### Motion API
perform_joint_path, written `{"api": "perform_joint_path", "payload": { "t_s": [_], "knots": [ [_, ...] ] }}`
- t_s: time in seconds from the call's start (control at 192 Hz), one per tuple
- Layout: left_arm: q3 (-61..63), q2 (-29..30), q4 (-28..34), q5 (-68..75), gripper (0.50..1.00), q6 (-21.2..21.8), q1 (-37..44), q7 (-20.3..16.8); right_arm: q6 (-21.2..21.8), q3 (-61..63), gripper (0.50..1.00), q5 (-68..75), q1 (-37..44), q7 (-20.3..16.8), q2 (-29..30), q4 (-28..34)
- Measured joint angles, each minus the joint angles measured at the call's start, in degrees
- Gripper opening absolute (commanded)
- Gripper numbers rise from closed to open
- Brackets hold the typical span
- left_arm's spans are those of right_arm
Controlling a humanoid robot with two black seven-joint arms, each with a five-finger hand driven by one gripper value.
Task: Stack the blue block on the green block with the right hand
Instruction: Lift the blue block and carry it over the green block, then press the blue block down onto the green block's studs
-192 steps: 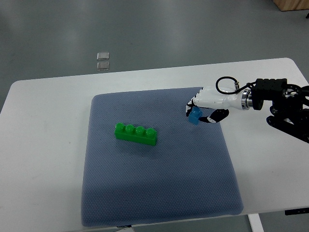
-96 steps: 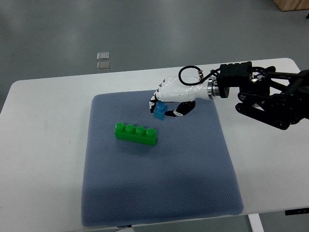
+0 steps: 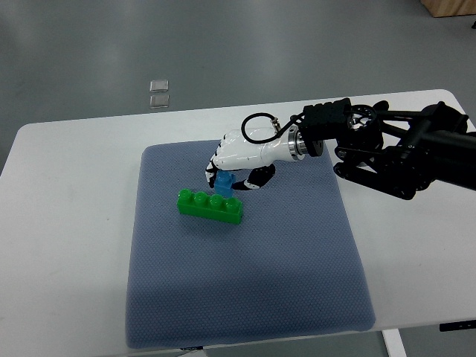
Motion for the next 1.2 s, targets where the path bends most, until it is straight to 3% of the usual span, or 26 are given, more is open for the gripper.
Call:
{"api": "perform_joint_path", "payload": {
  "t_s": [1.201],
  "knots": [
    [0.00,0.00,0.00,0.00,1.000,0.00,-0.01,-0.02,0.82,-0.42,0.623,-0.27,-0.92,-0.07,4.05,-2.84]
  ]
}}
